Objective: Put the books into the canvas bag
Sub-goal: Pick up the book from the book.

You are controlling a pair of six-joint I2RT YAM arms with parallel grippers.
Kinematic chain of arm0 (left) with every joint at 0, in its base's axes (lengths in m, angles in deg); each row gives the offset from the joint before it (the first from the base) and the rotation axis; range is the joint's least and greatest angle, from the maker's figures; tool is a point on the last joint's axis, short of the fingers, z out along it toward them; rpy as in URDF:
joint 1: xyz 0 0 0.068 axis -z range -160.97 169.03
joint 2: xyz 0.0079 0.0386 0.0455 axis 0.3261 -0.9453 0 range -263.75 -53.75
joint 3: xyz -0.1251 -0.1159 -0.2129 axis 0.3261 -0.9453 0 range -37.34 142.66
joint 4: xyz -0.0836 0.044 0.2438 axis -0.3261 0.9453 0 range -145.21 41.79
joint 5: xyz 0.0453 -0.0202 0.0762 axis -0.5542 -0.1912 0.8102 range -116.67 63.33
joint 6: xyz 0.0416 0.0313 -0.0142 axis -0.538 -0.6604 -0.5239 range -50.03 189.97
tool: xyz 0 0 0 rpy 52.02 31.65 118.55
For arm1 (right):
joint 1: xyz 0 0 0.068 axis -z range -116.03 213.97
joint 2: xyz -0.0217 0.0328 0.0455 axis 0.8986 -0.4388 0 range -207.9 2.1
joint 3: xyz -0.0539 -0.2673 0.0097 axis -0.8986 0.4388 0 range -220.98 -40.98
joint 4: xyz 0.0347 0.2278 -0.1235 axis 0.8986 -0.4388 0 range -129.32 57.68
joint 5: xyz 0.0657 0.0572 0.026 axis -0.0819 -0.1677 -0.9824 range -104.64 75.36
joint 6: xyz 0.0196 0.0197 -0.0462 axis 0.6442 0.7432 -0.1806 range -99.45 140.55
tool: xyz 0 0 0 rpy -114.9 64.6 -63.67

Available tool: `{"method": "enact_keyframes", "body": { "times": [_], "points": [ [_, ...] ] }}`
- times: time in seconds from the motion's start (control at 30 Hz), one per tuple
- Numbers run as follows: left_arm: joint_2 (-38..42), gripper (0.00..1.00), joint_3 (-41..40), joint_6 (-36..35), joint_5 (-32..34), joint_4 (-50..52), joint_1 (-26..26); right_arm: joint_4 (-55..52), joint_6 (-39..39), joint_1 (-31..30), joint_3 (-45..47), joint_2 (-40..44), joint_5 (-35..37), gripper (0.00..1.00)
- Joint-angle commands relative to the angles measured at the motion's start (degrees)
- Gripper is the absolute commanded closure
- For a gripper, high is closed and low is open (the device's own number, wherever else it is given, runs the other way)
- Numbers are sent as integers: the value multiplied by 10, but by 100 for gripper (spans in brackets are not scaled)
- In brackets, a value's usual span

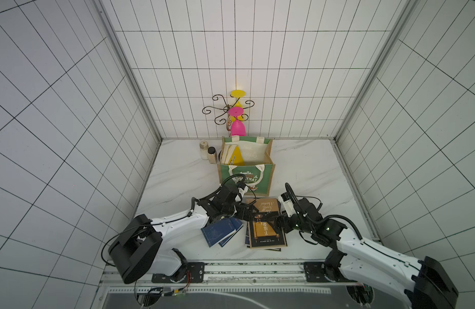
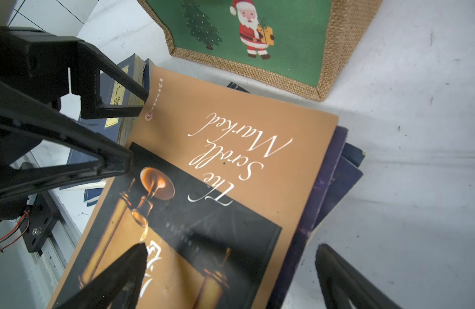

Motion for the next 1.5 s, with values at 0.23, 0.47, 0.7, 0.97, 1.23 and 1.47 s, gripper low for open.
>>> {"method": "enact_keyframes", "body": {
  "times": [0.23, 0.47, 0.7, 0.97, 1.23, 1.47],
  "points": [
    [15, 3, -2, 0, -4, -11, -8, 16, -15, -5, -59, -11, -21, 1],
    [17, 3, -4, -2, -6, -10, -9, 36, -9, -5, -51, -25, -41, 1],
    [20, 3, -9, -3, -5, -10, -11, 44, -13, -10, -58, -28, -45, 1],
    [20, 3, -10, -3, -6, -11, -12, 15, -27, -16, -80, -24, -26, 1],
    [16, 3, -9, -2, -9, -15, -15, 14, -28, -19, -82, -27, -28, 1],
    [17, 3, -7, -3, -11, -13, -17, 20, -30, -18, -80, -50, -46, 1]
  ]
}}
